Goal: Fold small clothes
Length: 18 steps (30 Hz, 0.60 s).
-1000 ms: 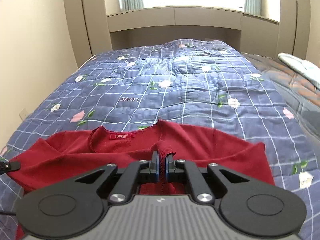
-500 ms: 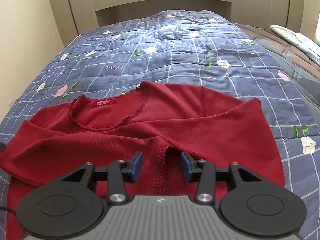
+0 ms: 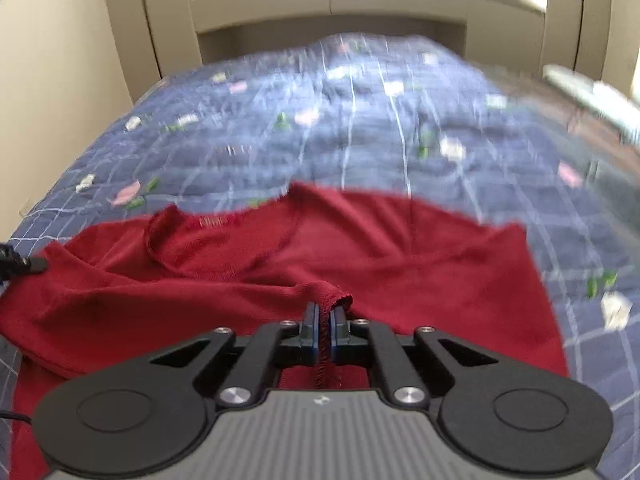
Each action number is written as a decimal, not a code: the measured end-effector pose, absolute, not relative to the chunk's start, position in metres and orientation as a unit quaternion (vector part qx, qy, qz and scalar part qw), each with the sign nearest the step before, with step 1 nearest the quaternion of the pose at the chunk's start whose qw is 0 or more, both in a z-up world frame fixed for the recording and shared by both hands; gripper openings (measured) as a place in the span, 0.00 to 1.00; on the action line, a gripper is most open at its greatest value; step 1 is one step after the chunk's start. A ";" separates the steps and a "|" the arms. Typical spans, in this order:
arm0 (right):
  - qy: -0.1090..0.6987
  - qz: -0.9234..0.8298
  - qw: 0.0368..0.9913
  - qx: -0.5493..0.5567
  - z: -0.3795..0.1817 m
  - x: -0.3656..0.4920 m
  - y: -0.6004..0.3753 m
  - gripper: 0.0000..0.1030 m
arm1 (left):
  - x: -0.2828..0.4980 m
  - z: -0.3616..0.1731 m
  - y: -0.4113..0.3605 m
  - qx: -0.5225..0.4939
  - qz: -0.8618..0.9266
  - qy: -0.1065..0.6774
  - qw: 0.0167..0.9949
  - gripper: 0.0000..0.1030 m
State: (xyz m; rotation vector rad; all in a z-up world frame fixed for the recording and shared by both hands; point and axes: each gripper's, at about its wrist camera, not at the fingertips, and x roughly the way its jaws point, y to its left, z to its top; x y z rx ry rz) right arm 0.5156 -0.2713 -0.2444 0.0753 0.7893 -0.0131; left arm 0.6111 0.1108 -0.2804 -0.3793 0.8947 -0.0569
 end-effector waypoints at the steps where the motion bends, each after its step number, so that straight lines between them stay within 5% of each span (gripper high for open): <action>1: 0.377 -0.011 0.926 0.028 -0.241 0.515 -0.269 0.06 | 0.605 -0.276 0.111 -0.186 -0.032 0.407 0.894 0.06; 9: 0.420 -0.039 0.906 0.038 -0.259 0.520 -0.273 0.10 | 0.593 -0.287 0.111 -0.164 -0.025 0.398 0.902 0.10; 13: 0.408 -0.035 0.912 0.032 -0.251 0.502 -0.275 0.49 | 0.591 -0.282 0.114 -0.165 -0.021 0.407 0.898 0.35; 15: 0.405 -0.036 0.913 0.035 -0.247 0.490 -0.279 0.58 | 0.583 -0.276 0.117 -0.159 -0.023 0.401 0.902 0.64; 18: 0.410 -0.037 0.909 0.060 -0.242 0.465 -0.289 0.78 | 0.563 -0.267 0.114 -0.146 -0.030 0.388 0.909 0.72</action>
